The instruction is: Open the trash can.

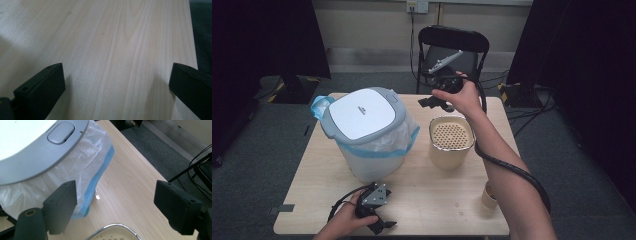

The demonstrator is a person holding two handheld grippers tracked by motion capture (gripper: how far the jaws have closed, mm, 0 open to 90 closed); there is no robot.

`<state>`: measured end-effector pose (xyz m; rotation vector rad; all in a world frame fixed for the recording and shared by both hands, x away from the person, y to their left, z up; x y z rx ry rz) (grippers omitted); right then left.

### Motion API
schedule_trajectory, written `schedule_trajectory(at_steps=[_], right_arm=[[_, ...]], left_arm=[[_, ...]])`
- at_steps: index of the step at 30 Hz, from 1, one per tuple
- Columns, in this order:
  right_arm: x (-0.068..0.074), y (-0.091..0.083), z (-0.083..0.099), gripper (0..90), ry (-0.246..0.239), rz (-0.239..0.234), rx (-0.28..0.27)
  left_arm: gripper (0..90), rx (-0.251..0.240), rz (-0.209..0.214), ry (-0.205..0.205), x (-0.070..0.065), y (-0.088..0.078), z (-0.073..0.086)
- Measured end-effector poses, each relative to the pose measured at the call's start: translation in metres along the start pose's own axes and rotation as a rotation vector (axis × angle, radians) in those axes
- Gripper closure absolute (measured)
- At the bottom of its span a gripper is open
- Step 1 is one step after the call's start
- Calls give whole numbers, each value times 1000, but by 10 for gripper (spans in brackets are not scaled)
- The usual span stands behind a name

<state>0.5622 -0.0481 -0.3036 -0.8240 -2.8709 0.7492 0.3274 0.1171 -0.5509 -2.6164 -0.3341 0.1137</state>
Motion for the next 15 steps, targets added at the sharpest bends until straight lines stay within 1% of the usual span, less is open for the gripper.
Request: schedule_trajectory(at_steps=[6,7,12,15], right_arm=[[3,10,-7,181,0,-11,-12],[5,15,-10,181,3,-18,-17],[8,24,-16,179,0,-25,-18],[10,27,-20,174,12,-25,-28]], left_arm=[[0,0,1,1,0,0,0],[0,0,1,1,0,0,0],[0,-1,1,1,0,0,0],[0,-1,1,0,0,0,0]])
Point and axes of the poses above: each handheld gripper's, and its own axes: y roughly forward along the jaws, z roughly out of its underside, x roughly to its left, the point moved 7 cm from there along y, roughly forward along the jaws, and after that the axes turned 15 degrees about -x, right-handed, at the moved point
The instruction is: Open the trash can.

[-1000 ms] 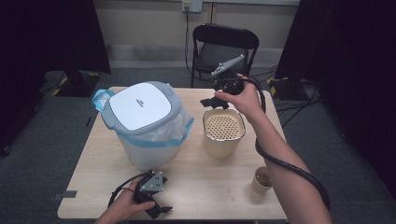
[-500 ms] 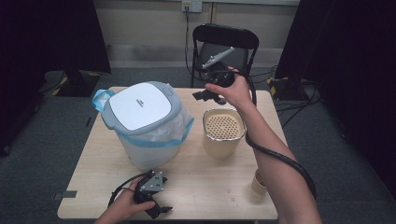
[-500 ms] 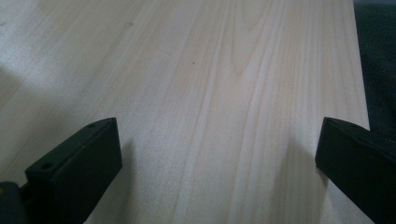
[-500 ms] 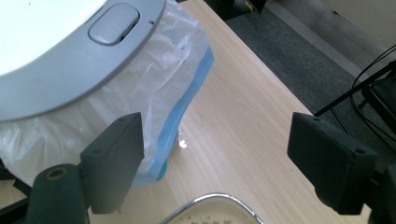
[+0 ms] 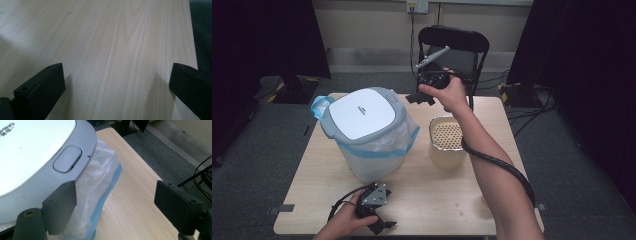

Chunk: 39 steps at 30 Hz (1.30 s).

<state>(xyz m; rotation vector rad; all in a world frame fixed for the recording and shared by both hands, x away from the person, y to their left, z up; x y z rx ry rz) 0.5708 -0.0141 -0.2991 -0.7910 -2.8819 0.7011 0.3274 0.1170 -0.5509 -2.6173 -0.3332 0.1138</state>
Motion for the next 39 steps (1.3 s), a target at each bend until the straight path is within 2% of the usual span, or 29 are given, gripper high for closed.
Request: schedule_trajectory(at_steps=[5,8,20,29,35,39], right_arm=[[3,6,-7,156,34,-9,-17],[5,8,-10,155,33,-7,-22],[14,22,-20,161,8,-10,-23],[18,33,-19,168,6,-4,-7],[19,35,-20,171,-44,11,1],[19,34,-19,171,-39,13,-8]], left_arm=[[0,0,1,0,0,0,0],[0,0,1,1,0,0,0],[0,0,0,2,0,0,0],[0,0,0,2,0,0,0],[0,-2,3,2,0,0,0],[0,10,-2,-4,0,-1,1]])
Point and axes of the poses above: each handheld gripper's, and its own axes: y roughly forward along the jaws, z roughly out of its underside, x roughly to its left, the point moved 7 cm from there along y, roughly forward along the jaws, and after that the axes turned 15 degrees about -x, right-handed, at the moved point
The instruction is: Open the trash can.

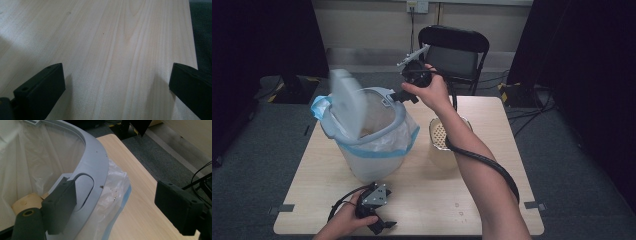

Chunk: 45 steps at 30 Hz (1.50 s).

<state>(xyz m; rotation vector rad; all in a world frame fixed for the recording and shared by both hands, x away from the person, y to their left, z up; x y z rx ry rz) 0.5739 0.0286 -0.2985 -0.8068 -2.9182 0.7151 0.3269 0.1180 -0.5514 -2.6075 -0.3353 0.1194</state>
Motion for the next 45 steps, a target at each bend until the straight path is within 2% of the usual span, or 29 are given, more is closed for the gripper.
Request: schedule_trajectory(at_steps=[2,3,6,9,11,13,24,30,38,45], right_arm=[[0,-1,0,171,-1,2,-8],[-3,-4,2,168,-23,25,-3],[-5,-10,4,164,26,9,-39],[-7,-20,8,154,51,0,-63],[-8,-24,9,154,46,1,-73],[-10,-37,13,154,46,-1,-83],[-11,-82,33,154,58,5,-97],[-16,-103,47,151,78,19,-104],[-18,-122,69,150,90,32,-93],[-18,-135,80,150,101,35,-96]], left_arm=[[0,2,2,2,0,0,0],[0,1,2,1,0,0,0],[0,3,1,1,0,0,0],[0,2,1,2,0,0,0],[0,1,0,1,0,0,0],[0,2,1,0,0,0,0],[0,1,6,-5,-1,0,0],[0,2,-3,8,1,0,0],[0,3,0,5,0,0,0],[0,3,-1,6,0,0,0]])
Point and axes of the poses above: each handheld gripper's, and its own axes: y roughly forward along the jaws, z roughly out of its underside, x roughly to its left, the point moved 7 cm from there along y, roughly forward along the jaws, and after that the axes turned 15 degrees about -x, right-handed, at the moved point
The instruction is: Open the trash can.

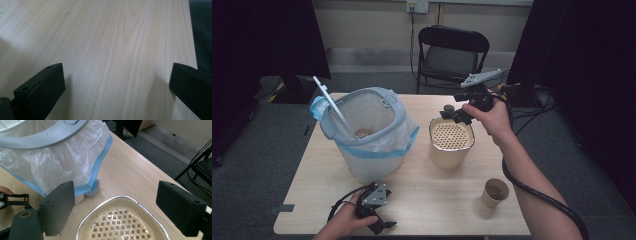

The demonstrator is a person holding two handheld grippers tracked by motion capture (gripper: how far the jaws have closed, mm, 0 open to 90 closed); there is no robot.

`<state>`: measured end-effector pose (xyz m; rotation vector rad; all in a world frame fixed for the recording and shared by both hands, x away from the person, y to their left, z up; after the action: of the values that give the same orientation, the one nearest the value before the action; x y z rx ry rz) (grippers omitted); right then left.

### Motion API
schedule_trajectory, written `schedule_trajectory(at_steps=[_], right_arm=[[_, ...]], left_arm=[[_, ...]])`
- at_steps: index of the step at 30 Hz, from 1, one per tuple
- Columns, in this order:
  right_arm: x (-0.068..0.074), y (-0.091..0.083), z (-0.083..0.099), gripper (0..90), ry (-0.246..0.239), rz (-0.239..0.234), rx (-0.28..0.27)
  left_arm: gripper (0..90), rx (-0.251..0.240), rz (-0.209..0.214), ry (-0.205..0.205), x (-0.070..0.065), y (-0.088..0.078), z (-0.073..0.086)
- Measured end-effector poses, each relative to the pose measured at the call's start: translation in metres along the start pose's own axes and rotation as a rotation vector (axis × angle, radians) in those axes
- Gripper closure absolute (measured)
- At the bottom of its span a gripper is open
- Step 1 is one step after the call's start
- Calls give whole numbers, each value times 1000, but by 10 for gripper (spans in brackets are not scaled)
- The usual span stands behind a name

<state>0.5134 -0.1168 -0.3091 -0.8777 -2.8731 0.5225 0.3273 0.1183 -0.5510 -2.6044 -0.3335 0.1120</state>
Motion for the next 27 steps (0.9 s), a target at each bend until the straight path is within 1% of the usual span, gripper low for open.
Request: schedule_trajectory(at_steps=[1,5,6,7,11,14,19,20,23,27], right_arm=[[0,-5,4,150,-5,6,6],[0,-12,14,150,-4,0,13],[0,-12,14,150,-4,0,13],[-1,-16,20,150,0,2,12],[-4,-25,28,150,21,9,4],[-6,-32,35,150,28,17,4],[-8,-44,47,149,32,21,13],[-8,-44,47,149,32,21,13],[-9,-53,56,149,46,28,13],[-10,-61,63,148,49,32,12]], left_arm=[[0,-1,0,0,0,0,0],[0,-1,-1,0,0,0,0],[0,-1,-1,0,0,0,0],[0,-1,0,0,0,0,0],[0,-1,1,-1,0,0,0],[0,-6,-4,-1,0,1,0],[0,-6,-4,-1,0,1,0],[0,-6,-4,-1,0,1,0],[0,-7,-7,1,0,1,0],[0,-8,-7,1,0,1,0]])
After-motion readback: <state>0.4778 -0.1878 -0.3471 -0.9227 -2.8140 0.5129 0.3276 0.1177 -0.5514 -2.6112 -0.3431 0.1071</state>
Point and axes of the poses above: each handheld gripper's, and its own axes: y roughly forward along the jaws, z roughly out of its underside, x roughly to its left, the point moved 7 cm from there along y, roughly forward along the jaws, and after that the axes turned 15 degrees about -x, right-handed, at the moved point
